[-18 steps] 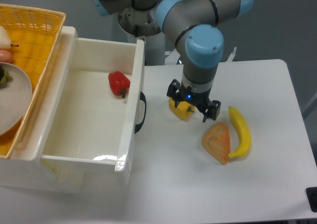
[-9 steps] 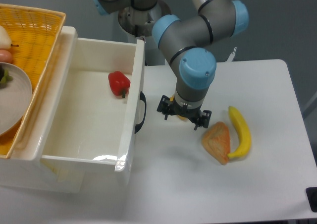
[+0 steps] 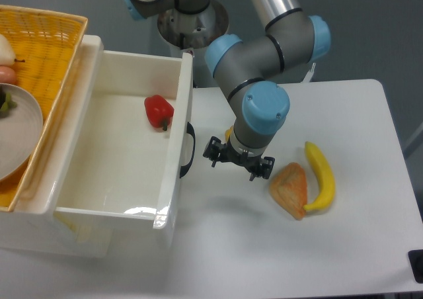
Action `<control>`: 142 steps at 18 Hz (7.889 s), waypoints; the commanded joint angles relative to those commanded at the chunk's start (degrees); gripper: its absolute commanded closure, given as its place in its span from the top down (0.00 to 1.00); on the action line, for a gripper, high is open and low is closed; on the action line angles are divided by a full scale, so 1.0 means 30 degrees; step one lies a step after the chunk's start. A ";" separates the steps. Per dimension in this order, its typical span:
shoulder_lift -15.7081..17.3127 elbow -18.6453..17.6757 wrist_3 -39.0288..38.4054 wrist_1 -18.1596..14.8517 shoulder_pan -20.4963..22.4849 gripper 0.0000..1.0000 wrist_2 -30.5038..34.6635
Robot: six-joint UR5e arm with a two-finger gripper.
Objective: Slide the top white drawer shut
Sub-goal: 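Lower the gripper and move it toward the open drawer's front panel, then press the gripper against the drawer front beside the black handle, then push the drawer front toward the cabinet, sliding the drawer inward, then keep pushing the drawer front until flush with the cabinet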
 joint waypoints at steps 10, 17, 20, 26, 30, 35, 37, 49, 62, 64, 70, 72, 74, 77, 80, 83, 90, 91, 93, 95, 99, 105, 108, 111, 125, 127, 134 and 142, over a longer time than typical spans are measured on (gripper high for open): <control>0.0000 -0.0059 -0.0117 -0.0088 -0.0293 1.00 -0.0236; 0.0029 -0.0059 -0.0117 -0.0117 -0.0439 1.00 -0.0236; 0.0029 -0.0059 -0.0146 -0.0118 -0.0439 1.00 -0.0236; 0.0264 0.0000 -0.0527 -0.0411 -0.0644 1.00 -0.0527; 0.0264 -0.0029 -0.0586 -0.0498 -0.0703 1.00 -0.0529; 0.0439 -0.0029 -0.0674 -0.0616 -0.0908 1.00 -0.0529; 0.0439 -0.0029 -0.0732 -0.0645 -0.1083 1.00 -0.0529; 0.0615 -0.0059 -0.0762 -0.1083 -0.1348 1.00 -0.0558; 0.0850 -0.0059 -0.0762 -0.1524 -0.2080 1.00 -0.0675; 0.0879 -0.0059 -0.0762 -0.1524 -0.2080 1.00 -0.0675; 0.0967 -0.0059 -0.0732 -0.1787 -0.2167 1.00 -0.0704; 0.0967 -0.0059 -0.0761 -0.1817 -0.2227 1.00 -0.0909; 0.0996 -0.0059 -0.0761 -0.1817 -0.2256 1.00 -0.1055; 0.1143 -0.0059 -0.0762 -0.1963 -0.2372 1.00 -0.1201; 0.1143 -0.0117 -0.0762 -0.1963 -0.2461 1.00 -0.1202; 0.1143 -0.0117 -0.0762 -0.1934 -0.2578 1.00 -0.1202; 0.1143 -0.0117 -0.0762 -0.1876 -0.3164 1.00 -0.1202; 0.1143 -0.0117 -0.0762 -0.1905 -0.3193 1.00 -0.1202; 0.1143 -0.0117 -0.0762 -0.1876 -0.3456 1.00 -0.1202; 0.1143 -0.0117 -0.0762 -0.1876 -0.3574 1.00 -0.1202; 0.1230 -0.0117 -0.0791 -0.1876 -0.3925 1.00 -0.1202; 0.1231 -0.0117 -0.0762 -0.1846 -0.4131 1.00 -0.1202; 0.1260 -0.0059 -0.0762 -0.1846 -0.4306 1.00 -0.1231; 0.1289 -0.0117 -0.0762 -0.1846 -0.4424 1.00 -0.1232; 0.1377 -0.0059 -0.0733 -0.1817 -0.4922 1.00 -0.1232; 0.1406 -0.0059 -0.0732 -0.1817 -0.4951 1.00 -0.1231; 0.1435 -0.0059 -0.0762 -0.1788 -0.5244 1.00 -0.1202; 0.1436 -0.0059 -0.0791 -0.1788 -0.5508 1.00 -0.1144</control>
